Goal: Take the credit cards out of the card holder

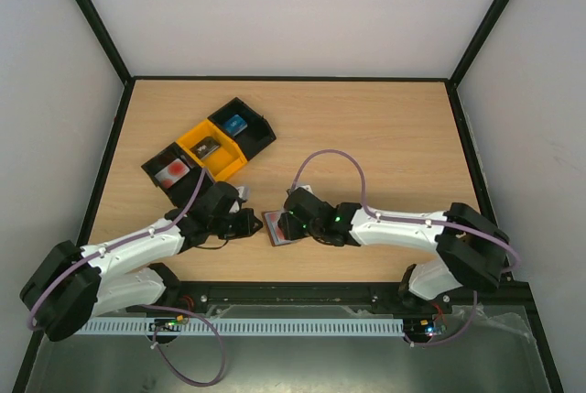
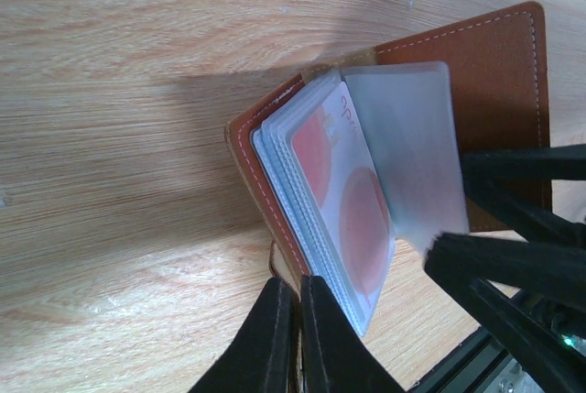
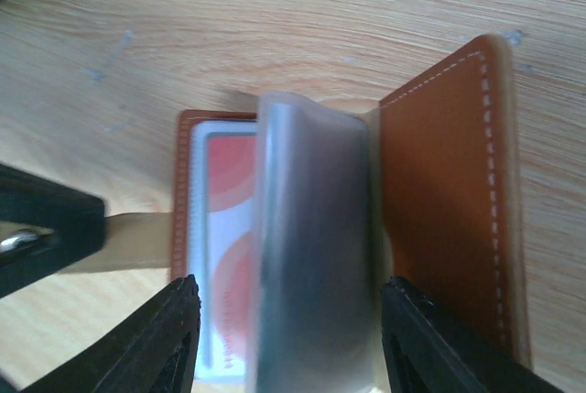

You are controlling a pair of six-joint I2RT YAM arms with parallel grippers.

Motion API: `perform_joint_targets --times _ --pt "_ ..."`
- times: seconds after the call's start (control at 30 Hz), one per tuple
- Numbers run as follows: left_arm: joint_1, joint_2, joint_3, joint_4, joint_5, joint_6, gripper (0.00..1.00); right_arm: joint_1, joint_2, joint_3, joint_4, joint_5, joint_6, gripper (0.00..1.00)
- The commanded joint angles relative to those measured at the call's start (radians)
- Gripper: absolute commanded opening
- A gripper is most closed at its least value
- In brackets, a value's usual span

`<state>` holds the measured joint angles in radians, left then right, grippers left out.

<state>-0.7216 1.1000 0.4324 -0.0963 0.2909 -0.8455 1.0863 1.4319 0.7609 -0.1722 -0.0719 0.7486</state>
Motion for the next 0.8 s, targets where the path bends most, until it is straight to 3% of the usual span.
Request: perform_joint_targets --times 0.0,0.2,0.4,0.63,0.77 --pt "0.007 -0.012 0.016 -0.032 -0.014 0.008 0.03 0.003 0.051 0.026 -0.021 0.113 -0.029 0.52" --pt "0.015 -0.006 0.006 -0.049 -0.034 0.023 0.03 0.003 0.061 -0.003 -0.056 0.241 -0.017 0.29" --pt "0.056 0.027 -0.033 -0.040 -0.039 0.033 0.03 0.003 0.062 -0.096 0.005 0.240 0.018 0.03" --pt "0.068 0.062 -0.020 -0.066 -0.065 0.044 0.04 0.003 0.038 -0.184 0.078 0.206 0.065 0.02" --pt "0.068 0.040 0.034 -0.146 -0.085 0.044 0.22 0.003 0.019 -0.191 0.095 0.185 0.070 0.04"
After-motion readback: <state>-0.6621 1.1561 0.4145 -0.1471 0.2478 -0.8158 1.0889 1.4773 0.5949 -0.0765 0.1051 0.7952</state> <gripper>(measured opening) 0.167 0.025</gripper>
